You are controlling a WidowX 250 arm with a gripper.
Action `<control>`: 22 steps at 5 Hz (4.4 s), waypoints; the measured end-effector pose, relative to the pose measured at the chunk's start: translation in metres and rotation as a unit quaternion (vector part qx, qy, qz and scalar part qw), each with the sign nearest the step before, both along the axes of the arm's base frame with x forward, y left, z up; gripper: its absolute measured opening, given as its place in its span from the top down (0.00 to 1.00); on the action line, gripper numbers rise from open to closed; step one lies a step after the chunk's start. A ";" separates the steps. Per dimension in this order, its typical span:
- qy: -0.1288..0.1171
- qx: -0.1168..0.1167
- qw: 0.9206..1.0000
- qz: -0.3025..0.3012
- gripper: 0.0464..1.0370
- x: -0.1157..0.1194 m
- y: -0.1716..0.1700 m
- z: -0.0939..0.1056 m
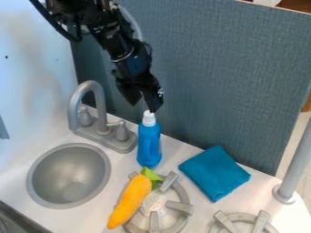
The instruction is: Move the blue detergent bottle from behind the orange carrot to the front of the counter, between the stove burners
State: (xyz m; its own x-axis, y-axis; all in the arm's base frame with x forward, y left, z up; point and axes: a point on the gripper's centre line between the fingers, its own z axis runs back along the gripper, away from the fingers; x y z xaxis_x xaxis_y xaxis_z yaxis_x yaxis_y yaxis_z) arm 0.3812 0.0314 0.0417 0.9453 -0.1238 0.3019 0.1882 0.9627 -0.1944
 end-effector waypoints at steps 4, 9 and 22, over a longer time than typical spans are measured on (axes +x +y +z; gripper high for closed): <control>0.032 0.069 0.997 0.013 0.04 0.017 -0.018 -0.020; 0.057 0.082 0.995 -0.003 0.35 0.027 -0.029 -0.054; 0.006 -0.041 0.987 -0.158 0.53 -0.109 -0.144 -0.017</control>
State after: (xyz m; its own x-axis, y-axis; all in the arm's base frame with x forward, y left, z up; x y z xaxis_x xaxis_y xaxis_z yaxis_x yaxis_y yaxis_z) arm 0.2721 -0.1130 0.0246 0.8671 -0.3886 0.3117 0.4736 0.8372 -0.2735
